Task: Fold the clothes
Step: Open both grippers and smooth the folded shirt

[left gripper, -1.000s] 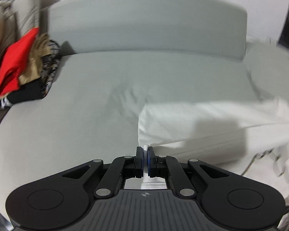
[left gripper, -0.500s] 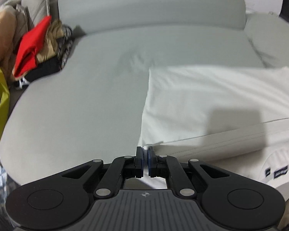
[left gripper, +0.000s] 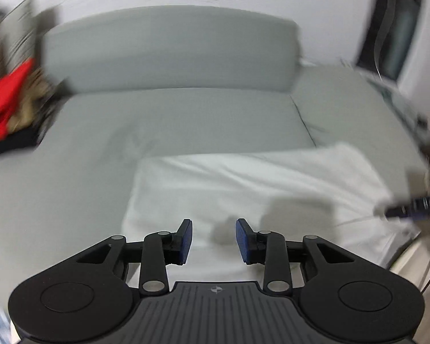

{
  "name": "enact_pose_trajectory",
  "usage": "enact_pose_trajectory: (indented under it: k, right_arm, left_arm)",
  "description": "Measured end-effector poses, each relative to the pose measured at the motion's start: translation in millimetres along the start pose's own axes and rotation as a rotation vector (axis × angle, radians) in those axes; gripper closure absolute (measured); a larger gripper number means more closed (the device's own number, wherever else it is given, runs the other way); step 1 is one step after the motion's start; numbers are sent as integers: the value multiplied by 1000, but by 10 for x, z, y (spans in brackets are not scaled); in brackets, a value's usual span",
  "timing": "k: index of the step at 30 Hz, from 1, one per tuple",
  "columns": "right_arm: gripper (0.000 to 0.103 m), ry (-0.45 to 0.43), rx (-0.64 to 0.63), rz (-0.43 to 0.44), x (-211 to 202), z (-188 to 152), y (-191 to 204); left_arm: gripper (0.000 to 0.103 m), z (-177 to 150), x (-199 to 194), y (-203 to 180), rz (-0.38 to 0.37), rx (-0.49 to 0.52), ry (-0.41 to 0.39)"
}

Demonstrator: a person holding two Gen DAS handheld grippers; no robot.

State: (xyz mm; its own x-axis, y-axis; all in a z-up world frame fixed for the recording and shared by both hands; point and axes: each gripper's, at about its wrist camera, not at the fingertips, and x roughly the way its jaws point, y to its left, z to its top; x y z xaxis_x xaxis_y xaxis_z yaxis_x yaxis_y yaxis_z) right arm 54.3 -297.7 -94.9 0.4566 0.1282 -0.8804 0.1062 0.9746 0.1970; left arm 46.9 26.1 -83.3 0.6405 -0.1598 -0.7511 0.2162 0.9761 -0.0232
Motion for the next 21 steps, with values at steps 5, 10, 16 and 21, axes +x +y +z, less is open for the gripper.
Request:
enact_pose_trajectory:
  k: [5, 10, 16, 21]
  right_arm:
    - [60, 11, -16, 3, 344, 163, 135]
    - [61, 114, -33, 74, 595, 121, 185]
    - [65, 342, -124, 96, 244, -418, 119]
    - [58, 206, -80, 99, -118, -538, 45]
  left_arm:
    - [72, 86, 457, -216, -7, 124, -5]
    - [103, -215, 649, -297, -139, 206, 189]
    - [93, -637, -47, -168, -307, 197, 348]
    - [78, -618, -274, -1, -231, 125, 183]
